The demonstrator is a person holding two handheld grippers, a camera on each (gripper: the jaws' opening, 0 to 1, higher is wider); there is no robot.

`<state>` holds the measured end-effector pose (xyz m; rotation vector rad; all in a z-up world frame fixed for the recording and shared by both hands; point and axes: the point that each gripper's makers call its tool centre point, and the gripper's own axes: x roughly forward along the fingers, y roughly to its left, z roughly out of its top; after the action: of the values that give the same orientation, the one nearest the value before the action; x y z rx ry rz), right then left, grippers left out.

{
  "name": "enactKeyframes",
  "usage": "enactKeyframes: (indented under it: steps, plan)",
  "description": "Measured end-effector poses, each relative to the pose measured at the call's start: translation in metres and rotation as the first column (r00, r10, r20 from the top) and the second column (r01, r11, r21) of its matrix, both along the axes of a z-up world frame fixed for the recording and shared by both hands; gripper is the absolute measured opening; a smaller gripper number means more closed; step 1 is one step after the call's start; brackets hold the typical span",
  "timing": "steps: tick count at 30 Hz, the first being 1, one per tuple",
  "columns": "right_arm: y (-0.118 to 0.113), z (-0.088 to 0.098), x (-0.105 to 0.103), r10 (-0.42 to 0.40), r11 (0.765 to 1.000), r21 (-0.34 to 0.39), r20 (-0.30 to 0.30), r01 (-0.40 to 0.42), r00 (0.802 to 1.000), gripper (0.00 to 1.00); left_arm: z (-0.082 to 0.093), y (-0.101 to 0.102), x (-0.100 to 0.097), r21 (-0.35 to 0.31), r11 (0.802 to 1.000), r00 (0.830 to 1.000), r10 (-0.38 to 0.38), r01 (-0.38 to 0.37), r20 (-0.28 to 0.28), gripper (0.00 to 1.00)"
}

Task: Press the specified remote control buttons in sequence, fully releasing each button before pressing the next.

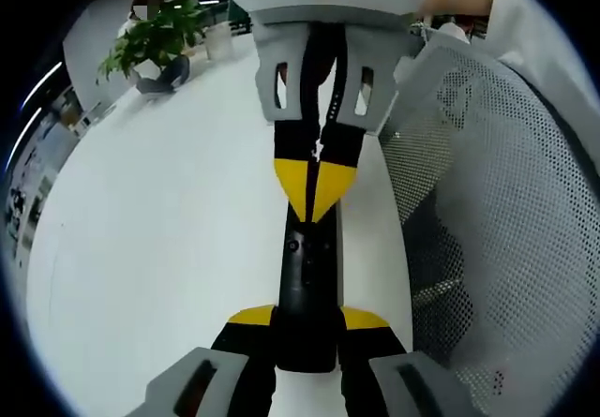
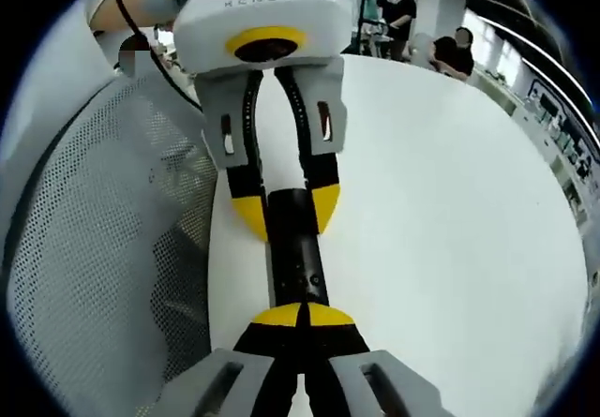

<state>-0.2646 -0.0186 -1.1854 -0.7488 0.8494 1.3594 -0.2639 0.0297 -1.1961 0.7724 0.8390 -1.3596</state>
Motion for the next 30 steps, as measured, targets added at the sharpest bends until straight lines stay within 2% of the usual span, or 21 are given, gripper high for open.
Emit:
enactKeyframes:
  steps: [4,7,8,11,16,23,30]
  plan:
    - [0.002,-0.001,-0.001,-0.007,1.0,-0.014,0.018,0.007,1.0,0.0,0.0,0.0,0.0,-0.003,1.0,1.0,0.001,-0.001,0.002,0.22]
    - [0.003,-0.002,0.0,0.044,0.998,-0.048,0.082,-0.04,0.996,0.0,0.0,0.0,0.0,0.0,1.0,1.0,-0.004,0.004,0.0,0.22]
    - [0.003,-0.002,0.0,0.041,0.999,-0.037,0.079,-0.038,0.996,0.0,0.0,0.0,0.0,0.001,1.0,1.0,-0.006,0.006,0.0,0.22]
    - [0.002,-0.001,0.001,-0.04,0.999,0.011,0.025,0.04,0.999,0.0,0.0,0.0,0.0,0.0,1.0,1.0,-0.006,0.006,0.0,0.22]
    - [0.002,0.0,0.0,0.005,1.0,-0.003,0.043,-0.005,0.999,0.0,0.0,0.0,0.0,0.003,1.0,1.0,-0.002,0.002,0.001,0.22]
    - [-0.008,0.001,0.0,-0.044,0.999,0.005,-0.016,0.044,0.999,0.0,0.001,0.001,0.0,-0.011,1.0,1.0,0.001,-0.001,0.0,0.22]
    - [-0.013,0.001,0.0,-0.068,0.998,0.004,-0.017,0.068,0.998,0.0,0.001,0.0,0.0,-0.02,1.0,1.0,0.001,-0.001,0.001,0.22]
